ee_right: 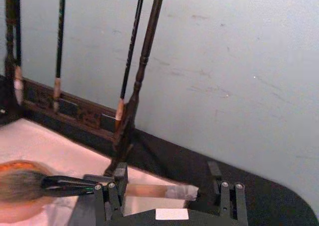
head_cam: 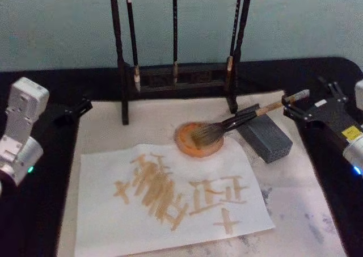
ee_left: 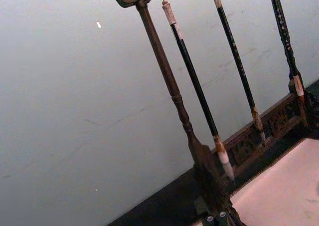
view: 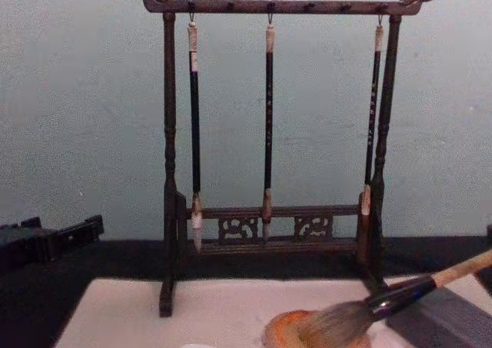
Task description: Pick up the brush from the inkstone, write on the paper, then place the brush back to its original position.
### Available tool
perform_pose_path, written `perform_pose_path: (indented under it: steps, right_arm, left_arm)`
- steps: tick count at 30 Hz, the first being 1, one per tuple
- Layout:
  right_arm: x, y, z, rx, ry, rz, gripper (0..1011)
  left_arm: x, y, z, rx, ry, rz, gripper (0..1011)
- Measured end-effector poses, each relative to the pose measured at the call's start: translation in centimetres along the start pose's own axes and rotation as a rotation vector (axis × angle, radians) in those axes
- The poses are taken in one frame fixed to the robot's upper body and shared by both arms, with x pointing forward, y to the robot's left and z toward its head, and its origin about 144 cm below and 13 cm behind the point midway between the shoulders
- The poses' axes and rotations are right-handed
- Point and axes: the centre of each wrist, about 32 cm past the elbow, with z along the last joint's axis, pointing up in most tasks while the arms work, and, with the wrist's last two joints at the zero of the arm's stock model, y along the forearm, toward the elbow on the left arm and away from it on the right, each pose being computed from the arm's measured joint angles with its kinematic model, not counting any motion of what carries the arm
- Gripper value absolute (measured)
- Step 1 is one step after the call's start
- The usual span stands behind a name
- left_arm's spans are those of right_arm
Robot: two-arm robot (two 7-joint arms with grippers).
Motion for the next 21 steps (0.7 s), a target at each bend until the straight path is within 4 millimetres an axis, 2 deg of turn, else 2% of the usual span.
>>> perform_pose_path:
  steps: [11,21]
  right_arm:
    - [0.0,-2.5,-0.7,0.017,0.120,0.026,1008]
    - [0.5,-2.9,-1.9,0.010,0.269,0.060,1008]
  left_arm:
    - [0.0,0.0,0.0,0.000,0.000,0.000,1002]
    - [0.0,0.0,0.0,0.000,0.000,0.000,1002]
